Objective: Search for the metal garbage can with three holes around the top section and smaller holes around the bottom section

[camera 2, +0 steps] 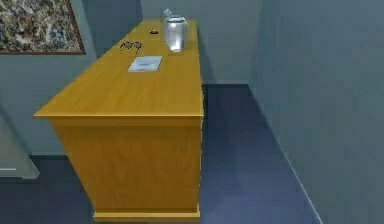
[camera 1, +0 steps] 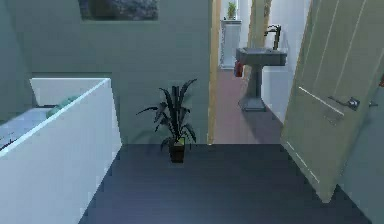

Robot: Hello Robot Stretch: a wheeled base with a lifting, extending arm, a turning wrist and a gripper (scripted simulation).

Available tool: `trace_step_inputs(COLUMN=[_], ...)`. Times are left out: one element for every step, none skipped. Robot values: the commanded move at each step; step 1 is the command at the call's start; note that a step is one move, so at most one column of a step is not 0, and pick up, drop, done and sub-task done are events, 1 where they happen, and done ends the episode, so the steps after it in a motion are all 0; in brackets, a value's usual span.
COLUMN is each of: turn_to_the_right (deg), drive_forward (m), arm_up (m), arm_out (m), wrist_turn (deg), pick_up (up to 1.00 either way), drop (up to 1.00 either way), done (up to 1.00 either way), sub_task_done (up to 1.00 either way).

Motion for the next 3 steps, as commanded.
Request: trace_step_inputs(turn_to_the_right=[18.0, 0.0, 3.0], drive_forward=[0.00, 1.00, 0.00], arm_up=[0.00, 0.00, 0.00], arm_out=[0.00, 0.00, 0.00], wrist_turn=[0.0, 0.0, 0.0], pick_up=[0.00, 0.00, 0.00], drop=[0.00, 0.00, 0.00], done=[0.00, 0.00, 0.00], sub_task_done=[0.00, 0.00, 0.00])
